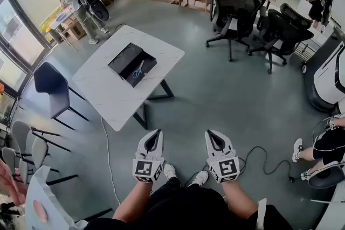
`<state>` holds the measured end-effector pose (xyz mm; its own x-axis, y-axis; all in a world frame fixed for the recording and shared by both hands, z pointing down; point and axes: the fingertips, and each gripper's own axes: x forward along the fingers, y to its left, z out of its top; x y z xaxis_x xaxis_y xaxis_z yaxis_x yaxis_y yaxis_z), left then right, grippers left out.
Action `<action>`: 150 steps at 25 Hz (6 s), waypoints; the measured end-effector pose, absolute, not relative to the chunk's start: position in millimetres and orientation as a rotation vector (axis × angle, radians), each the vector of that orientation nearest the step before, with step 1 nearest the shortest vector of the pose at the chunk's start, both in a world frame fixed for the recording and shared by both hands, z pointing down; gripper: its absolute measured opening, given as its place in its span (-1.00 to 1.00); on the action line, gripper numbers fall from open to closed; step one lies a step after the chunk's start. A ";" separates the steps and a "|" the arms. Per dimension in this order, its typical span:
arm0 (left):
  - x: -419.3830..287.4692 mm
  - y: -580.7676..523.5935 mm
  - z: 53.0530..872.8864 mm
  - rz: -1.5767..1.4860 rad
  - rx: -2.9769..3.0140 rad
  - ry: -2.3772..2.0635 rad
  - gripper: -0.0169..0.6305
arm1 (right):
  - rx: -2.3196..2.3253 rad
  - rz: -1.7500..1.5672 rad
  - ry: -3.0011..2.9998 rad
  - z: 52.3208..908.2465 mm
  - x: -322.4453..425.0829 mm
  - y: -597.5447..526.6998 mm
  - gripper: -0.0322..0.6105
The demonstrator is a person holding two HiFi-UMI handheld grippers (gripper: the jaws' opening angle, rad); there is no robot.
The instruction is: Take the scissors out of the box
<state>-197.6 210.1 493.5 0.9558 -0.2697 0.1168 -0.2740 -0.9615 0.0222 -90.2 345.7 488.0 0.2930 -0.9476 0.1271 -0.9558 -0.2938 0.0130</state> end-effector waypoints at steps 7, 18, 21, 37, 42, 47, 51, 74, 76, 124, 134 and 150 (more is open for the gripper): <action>-198.4 189.3 487.4 0.154 3.081 -0.394 -0.92 | 2.502 0.089 -1.766 468.2 -88.4 322.7 -0.88; -211.1 164.8 487.7 0.169 3.080 -0.357 -0.92 | 2.535 0.030 -1.771 452.2 -105.5 291.5 -0.88; -219.8 159.7 490.2 0.172 3.074 -0.343 -0.92 | 2.562 0.027 -1.767 450.5 -112.9 284.9 -0.88; -254.3 131.2 502.0 0.180 3.044 -0.277 -0.92 | 2.494 0.104 -1.787 460.9 -161.9 248.2 -0.88; -240.1 133.1 506.8 0.198 3.051 -0.253 -0.92 | 2.520 0.127 -1.767 466.8 -144.6 250.7 -0.88; -212.7 126.3 506.7 0.205 3.047 -0.281 -0.92 | 2.514 0.134 -1.791 470.5 -115.1 243.5 -0.88; -187.3 121.0 504.7 0.219 3.066 -0.293 -0.92 | 2.508 0.111 -1.830 463.8 -91.9 232.3 -0.88; -73.1 122.0 508.7 0.303 3.050 -0.434 -0.92 | 2.365 0.139 -2.049 474.9 34.4 206.3 -0.88; -76.4 122.1 509.9 0.318 3.047 -0.449 -0.92 | 2.353 0.138 -2.070 474.5 33.2 204.3 -0.88; -36.6 -135.1 514.9 0.222 2.955 -0.576 -0.92 | 2.162 0.112 -2.158 466.7 57.3 -61.3 -0.88; -28.5 -160.0 521.6 0.230 2.937 -0.639 -0.92 | 2.082 0.161 -2.219 483.2 64.2 -91.2 -0.88; 36.0 -214.9 515.9 0.286 2.897 -0.939 -0.92 | 1.766 0.144 -2.506 479.8 125.9 -190.1 -0.88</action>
<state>36.0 -214.9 515.9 0.7945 -0.5727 0.2021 -0.5881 -0.8085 0.0209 125.9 -190.1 479.8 -0.3360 -0.9351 0.1129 -0.9418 0.3342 -0.0351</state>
